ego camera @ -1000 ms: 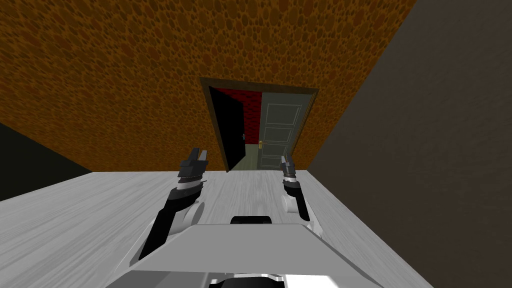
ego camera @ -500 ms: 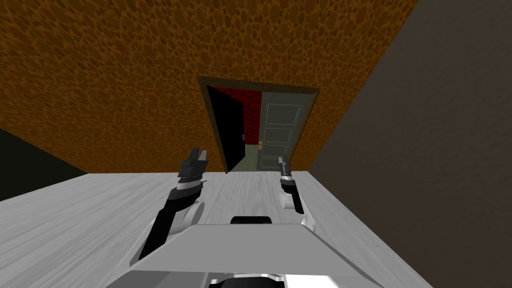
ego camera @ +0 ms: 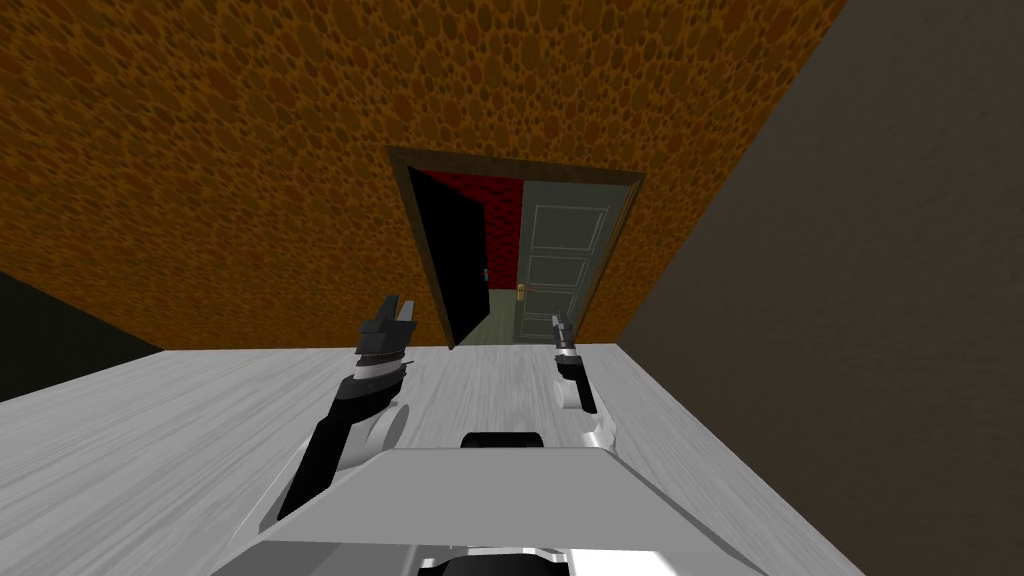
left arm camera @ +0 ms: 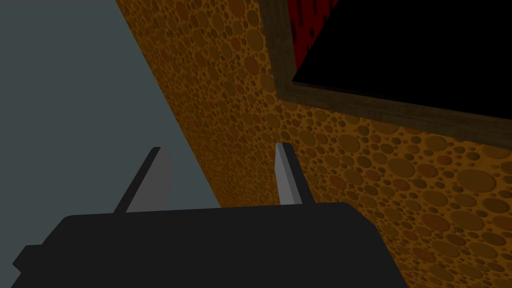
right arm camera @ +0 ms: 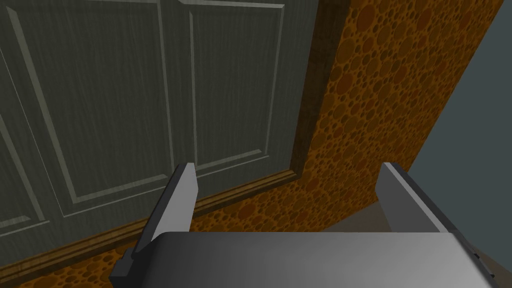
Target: Push the door open
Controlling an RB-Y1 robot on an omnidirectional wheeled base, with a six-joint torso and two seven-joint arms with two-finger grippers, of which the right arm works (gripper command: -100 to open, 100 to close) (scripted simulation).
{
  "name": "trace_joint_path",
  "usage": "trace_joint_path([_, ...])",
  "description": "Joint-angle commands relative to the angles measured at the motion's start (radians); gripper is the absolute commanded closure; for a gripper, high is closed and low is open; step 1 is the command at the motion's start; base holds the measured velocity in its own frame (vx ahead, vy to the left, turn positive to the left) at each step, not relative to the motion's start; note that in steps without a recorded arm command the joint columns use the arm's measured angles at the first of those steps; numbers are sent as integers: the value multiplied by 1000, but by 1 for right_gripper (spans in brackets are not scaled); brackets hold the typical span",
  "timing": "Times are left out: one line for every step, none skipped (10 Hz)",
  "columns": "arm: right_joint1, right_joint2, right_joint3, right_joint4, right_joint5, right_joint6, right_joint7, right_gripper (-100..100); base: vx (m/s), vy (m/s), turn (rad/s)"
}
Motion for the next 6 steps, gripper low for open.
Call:
trace_joint_path([-28,-4,1,50,-11,-1,1,-100,60,-7,-5])
trace_joint_path([-51,-6,1,87,-19,1,2,-100,65,-9,-7])
trace_joint_path([-75,-9,2,121,-28,2,4,-100,74,-12,-7])
trace_joint_path([-75,-9,2,135,-28,2,4,-100,73,-6,2])
trace_joint_path([-99,-10,3,171,-37,3,5,-100,75,-1,-6])
trace_joint_path([-99,-10,3,176,-37,3,5,-100,56,-7,-2])
